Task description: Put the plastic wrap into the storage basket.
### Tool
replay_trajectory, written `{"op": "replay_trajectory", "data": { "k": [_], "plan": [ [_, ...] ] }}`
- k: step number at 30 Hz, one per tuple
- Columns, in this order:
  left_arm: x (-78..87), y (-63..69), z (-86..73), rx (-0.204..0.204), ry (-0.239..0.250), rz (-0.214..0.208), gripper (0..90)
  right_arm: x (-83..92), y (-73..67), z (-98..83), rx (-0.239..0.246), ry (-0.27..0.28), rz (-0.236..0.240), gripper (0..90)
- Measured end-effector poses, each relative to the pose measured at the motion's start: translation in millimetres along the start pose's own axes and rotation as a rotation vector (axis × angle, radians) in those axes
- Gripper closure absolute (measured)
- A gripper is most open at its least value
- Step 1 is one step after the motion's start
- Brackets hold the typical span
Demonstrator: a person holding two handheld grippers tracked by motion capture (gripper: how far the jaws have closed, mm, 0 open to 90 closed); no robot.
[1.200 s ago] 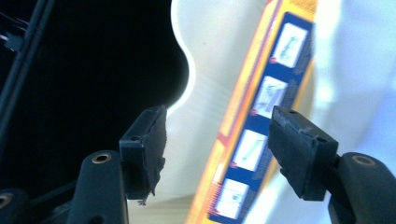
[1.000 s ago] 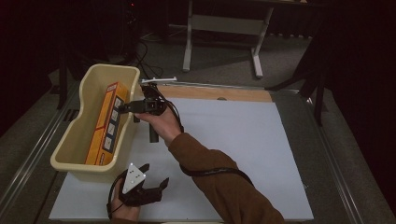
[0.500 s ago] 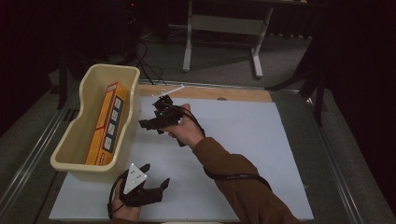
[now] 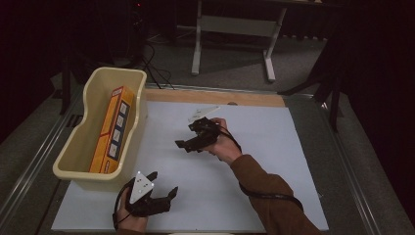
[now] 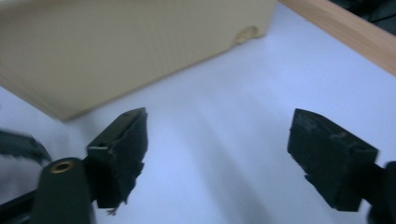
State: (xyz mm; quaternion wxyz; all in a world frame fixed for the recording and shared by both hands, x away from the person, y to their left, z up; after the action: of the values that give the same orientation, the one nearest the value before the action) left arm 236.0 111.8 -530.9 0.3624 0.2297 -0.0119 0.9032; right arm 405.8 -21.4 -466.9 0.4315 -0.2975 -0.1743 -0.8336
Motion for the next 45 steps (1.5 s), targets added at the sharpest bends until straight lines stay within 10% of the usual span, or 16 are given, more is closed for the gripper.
{"op": "replay_trajectory", "data": {
  "k": [9,27,45],
  "plan": [
    [0.9,-1.2,0.1,0.002,0.004,0.003,16.0,31.3,7.7,-36.7,0.063,0.059,-0.058,13.9],
    [6.3,-6.9,1.3,0.014,0.016,0.022,16.0,79.9,19.2,-97.6,0.038,0.119,-0.122,14.1],
    [7.0,-10.5,4.3,0.005,0.018,0.039,16.1,133.5,49.2,-172.6,-0.152,0.205,-0.243,14.7]
  ]
}}
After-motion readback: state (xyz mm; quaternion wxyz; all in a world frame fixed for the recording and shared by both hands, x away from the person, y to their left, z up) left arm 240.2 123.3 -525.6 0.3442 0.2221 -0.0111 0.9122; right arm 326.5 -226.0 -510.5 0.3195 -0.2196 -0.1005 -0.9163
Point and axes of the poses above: each handheld gripper's, and its own axes: x roughly backward along the jaws, z roughly out of its top, y roughly to its right, the point moved 5 cm from there along -x, roughly forward along the jaws, and after that the axes turned 10 degrees about -z, right-handed, at the moved point
